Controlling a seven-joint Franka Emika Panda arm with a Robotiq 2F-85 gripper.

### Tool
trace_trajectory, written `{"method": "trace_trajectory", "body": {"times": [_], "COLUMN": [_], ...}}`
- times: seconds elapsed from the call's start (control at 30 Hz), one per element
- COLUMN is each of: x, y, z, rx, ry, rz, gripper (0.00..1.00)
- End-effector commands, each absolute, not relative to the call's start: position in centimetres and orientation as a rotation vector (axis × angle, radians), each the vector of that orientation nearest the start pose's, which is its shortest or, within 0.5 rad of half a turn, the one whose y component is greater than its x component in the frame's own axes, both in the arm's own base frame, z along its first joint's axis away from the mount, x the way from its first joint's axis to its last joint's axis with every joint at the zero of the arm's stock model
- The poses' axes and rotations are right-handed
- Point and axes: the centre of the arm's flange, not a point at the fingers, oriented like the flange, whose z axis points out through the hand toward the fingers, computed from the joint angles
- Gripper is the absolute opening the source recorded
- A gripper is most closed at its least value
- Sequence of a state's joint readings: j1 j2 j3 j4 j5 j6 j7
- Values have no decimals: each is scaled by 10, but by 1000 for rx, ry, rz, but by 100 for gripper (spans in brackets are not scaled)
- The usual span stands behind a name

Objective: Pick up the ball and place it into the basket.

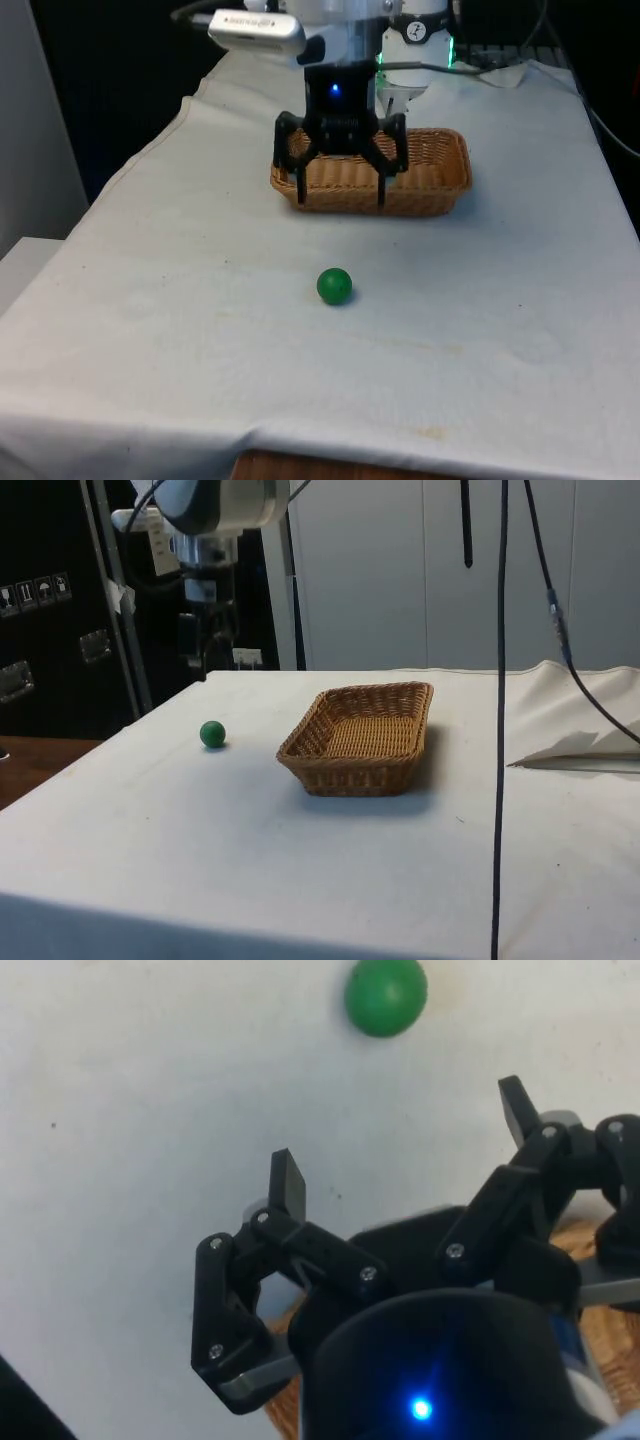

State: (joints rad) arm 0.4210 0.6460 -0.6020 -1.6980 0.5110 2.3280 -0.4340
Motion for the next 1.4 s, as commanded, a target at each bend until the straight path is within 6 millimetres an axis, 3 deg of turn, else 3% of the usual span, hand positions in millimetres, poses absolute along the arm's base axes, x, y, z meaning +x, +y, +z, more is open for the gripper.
{"method": "trace_trajectory", "body": {"times": [0.0, 1.07, 1.37], "x": [683, 699, 701], "y": [-64, -58, -59], "z": [274, 177, 172], "rx": [-3122, -3109, -3113], "ry": [-59, -34, -30], "rz": [-227, -282, -297], "gripper": [100, 100, 100]}}
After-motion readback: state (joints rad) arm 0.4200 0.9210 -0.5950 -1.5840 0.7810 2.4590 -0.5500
